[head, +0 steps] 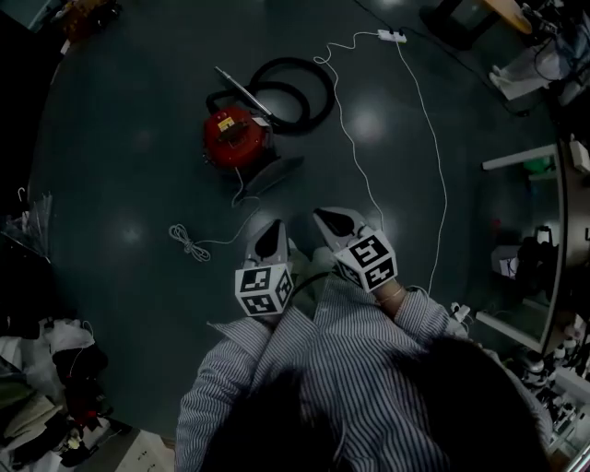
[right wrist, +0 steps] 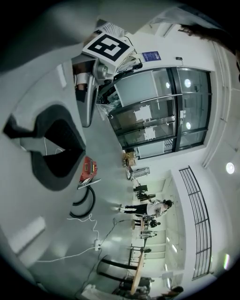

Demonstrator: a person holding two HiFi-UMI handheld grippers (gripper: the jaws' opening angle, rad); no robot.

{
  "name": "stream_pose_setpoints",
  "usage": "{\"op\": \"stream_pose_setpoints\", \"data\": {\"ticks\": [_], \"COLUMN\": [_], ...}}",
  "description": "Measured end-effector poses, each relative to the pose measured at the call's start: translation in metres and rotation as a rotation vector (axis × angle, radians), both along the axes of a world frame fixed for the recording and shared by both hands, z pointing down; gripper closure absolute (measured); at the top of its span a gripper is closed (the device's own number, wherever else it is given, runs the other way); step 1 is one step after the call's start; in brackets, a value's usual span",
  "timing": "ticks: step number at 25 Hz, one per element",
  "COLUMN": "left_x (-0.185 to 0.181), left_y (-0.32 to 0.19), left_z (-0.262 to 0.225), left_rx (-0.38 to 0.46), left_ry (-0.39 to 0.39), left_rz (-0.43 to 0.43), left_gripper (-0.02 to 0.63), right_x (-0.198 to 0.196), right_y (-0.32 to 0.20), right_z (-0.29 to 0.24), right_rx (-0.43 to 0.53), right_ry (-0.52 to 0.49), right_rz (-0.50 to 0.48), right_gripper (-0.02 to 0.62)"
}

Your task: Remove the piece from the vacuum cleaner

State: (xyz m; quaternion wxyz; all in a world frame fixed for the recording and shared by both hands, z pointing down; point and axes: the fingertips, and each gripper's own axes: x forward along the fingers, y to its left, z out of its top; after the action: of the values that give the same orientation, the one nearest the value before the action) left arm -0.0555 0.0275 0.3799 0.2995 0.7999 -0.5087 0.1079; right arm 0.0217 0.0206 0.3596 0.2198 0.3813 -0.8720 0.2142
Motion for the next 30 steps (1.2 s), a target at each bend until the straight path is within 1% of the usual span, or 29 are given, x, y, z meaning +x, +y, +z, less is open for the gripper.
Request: {"op": "stream_pose_setpoints", "data": {"ticks": [4,8,13,19,21,23,25,30], "left_x": [-0.006,-0.013,-0.016,-0.029,-0.034,-0.038,-0.04,-0.042], "left_y": [-0.018,-0.04,-0.067,-0.093,-0.104,-0.115,-0.126,-0.146], "left_z": [0.014,0.026,0.053,0.106,0.12,0.138,0.158,0.214], "left_rx": [-0.041,-0.054,-0.067,-0.106,-0.1,-0.094,-0.092,-0.095], "left_ry": [0.007,0.005,-0.013,-0.043,-0.059,-0.085,-0.111,-0.163], "left_rz": [-0.04,-0.07,-0.071,-0.084,-0.087,-0.076,-0.059,-0.021], "left_gripper": [0.614,0.614,0.612,0.602,0.587,0.549,0.528,0.511], "right_x": [-0.004,-0.01,-0.013,-0.024,-0.027,-0.027,-0.025,-0.025], "right_y": [-0.022,-0.039,-0.068,-0.106,-0.114,-0.121,-0.13,-0.148], "right_z": [0.012,0.03,0.058,0.104,0.121,0.142,0.168,0.225], "right_rx": [-0.043,-0.071,-0.083,-0.059,-0.052,-0.041,-0.038,-0.039], "right_ry": [0.0,0.017,0.042,0.075,0.103,0.146,0.195,0.294], "right_rz": [-0.021,-0.083,-0.143,-0.232,-0.269,-0.311,-0.342,-0.421], "right_gripper": [0.594,0.594,0.594,0.591,0.58,0.574,0.566,0.538]}}
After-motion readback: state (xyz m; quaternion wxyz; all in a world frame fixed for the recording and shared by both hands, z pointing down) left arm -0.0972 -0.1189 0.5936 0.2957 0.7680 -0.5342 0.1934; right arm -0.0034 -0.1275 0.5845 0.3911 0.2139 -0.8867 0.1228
